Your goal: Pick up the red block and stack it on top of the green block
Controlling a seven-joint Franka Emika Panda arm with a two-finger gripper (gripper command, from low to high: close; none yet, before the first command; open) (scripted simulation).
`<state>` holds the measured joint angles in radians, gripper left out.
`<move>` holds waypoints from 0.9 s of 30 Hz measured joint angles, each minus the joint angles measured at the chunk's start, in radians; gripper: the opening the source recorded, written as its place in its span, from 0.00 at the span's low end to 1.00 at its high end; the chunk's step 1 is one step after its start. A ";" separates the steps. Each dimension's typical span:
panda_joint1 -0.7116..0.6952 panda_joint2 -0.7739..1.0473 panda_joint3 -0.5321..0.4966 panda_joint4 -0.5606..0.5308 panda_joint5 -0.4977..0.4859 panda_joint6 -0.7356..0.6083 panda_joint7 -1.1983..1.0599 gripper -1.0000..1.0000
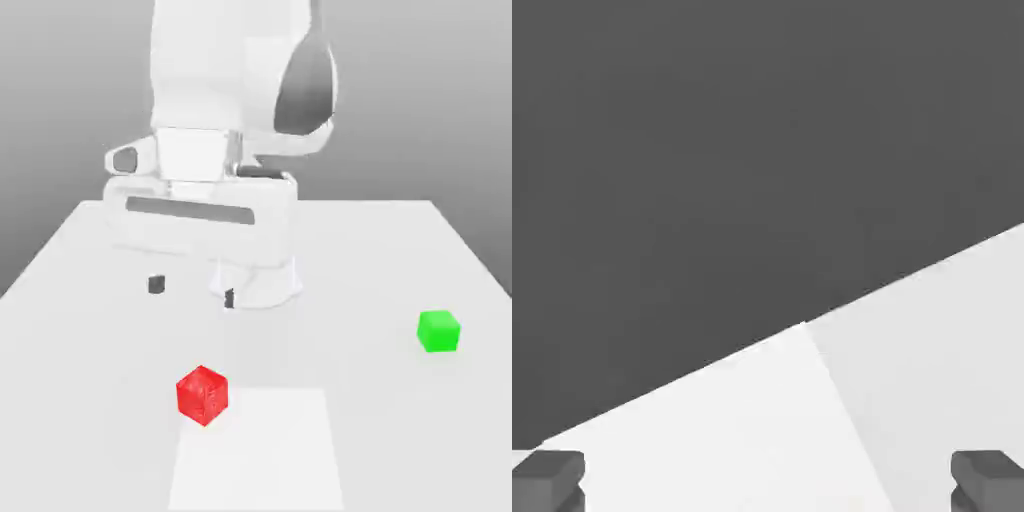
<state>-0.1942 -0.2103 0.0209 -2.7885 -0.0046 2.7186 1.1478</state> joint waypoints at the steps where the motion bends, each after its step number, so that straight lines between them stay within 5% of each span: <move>1: -0.008 0.043 -0.004 -0.033 0.001 0.030 0.023 0.50; 9: -0.023 0.378 -0.018 -0.061 -0.003 0.299 0.074 0.50; 10: -0.022 0.404 -0.018 -0.057 -0.003 0.321 0.074 0.00; 17: -0.024 0.406 -0.017 -0.057 -0.007 0.324 0.077 0.00; 27: 0.063 0.125 0.049 -0.092 0.039 0.081 0.058 0.00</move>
<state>-0.1309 -0.0855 0.0701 -2.8804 0.0341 2.7998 1.2054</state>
